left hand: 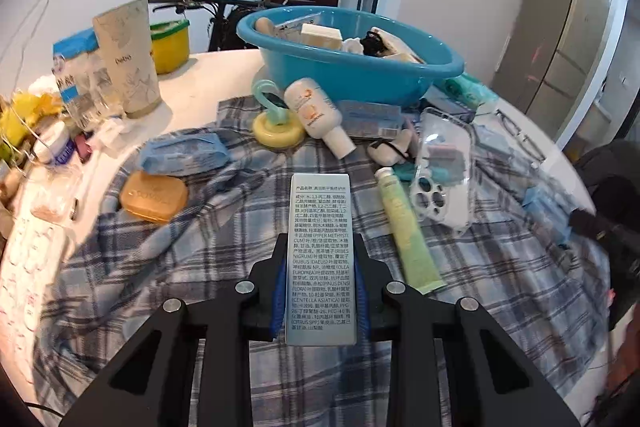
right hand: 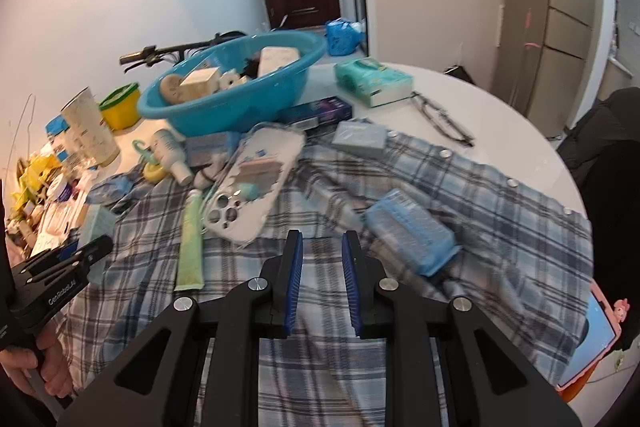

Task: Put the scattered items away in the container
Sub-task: 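Lift the white skincare box with the left tool, then close the right tool on the clear phone case and lift it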

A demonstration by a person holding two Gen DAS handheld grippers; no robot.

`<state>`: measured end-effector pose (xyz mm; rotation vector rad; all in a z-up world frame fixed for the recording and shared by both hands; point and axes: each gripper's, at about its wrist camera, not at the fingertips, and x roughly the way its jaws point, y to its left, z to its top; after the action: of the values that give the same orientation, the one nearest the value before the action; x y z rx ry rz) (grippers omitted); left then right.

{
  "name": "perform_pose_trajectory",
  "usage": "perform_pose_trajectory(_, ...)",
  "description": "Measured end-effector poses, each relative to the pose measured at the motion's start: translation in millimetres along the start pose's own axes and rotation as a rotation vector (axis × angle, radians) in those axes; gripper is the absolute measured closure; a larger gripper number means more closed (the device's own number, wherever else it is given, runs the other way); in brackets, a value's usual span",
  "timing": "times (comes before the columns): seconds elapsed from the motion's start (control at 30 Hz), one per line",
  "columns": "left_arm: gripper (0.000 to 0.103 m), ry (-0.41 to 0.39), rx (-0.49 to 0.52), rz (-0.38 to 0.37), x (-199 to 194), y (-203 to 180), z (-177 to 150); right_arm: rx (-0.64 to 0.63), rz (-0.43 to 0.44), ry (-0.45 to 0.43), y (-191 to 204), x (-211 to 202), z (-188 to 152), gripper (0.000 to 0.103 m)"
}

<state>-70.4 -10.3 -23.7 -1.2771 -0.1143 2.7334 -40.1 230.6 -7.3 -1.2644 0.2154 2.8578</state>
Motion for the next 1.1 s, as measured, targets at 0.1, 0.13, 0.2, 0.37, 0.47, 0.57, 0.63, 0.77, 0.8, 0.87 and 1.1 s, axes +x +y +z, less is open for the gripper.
perform_pose_trajectory(0.1, 0.073, 0.003, 0.01, 0.019, 2.6, -2.8, -1.6, -0.023, 0.068, 0.05, 15.3, 13.6, -3.6, 0.084)
perform_pose_trajectory(0.13, 0.073, 0.004, 0.015, 0.022, 3.3, -4.3, -2.4, -0.03, 0.084, 0.065, 20.2, 17.8, -5.0, 0.084)
perform_pose_trajectory(0.2, 0.073, 0.012, 0.023, 0.01, 4.7, -6.5, -3.3, -0.041, 0.101, 0.085, 28.2, 27.0, -6.8, 0.084)
perform_pose_trajectory(0.37, 0.073, 0.019, 0.027, -0.008, 8.6, -8.8, -1.0, -0.053, 0.097, 0.116, 37.8, 45.9, -2.3, 0.082)
perform_pose_trajectory(0.47, 0.073, 0.018, 0.027, -0.01, 11.2, -7.4, 2.0, -0.06, 0.081, 0.116, 41.3, 55.5, 4.2, 0.035)
perform_pose_trajectory(0.57, 0.073, 0.01, 0.033, 0.003, 13.7, -7.0, 5.6, -0.063, 0.052, 0.072, 46.2, 58.6, 11.6, 0.023)
perform_pose_trajectory(0.63, 0.073, 0.01, 0.024, 0.001, 16.4, -4.7, 8.6, -0.077, 0.027, 0.084, 52.1, 67.9, 17.5, 0.022)
perform_pose_trajectory(0.77, 0.073, 0.015, 0.014, 0.001, 22.0, -1.1, 14.4, -0.054, 0.023, 0.124, 59.2, 91.8, 26.0, 0.021)
perform_pose_trajectory(0.8, 0.073, 0.016, 0.012, 0.002, 23.1, 0.0, 15.2, -0.048, 0.03, 0.138, 60.5, 97.7, 27.2, 0.021)
perform_pose_trajectory(0.87, 0.073, 0.02, 0.009, 0.003, 25.2, 1.1, 16.0, -0.035, 0.044, 0.158, 63.8, 108.2, 29.9, 0.021)
perform_pose_trajectory(1.1, 0.073, 0.03, 0.004, 0.005, 27.6, 4.7, 14.5, -0.044, 0.013, 0.174, 72.5, 130.7, 32.9, 0.021)
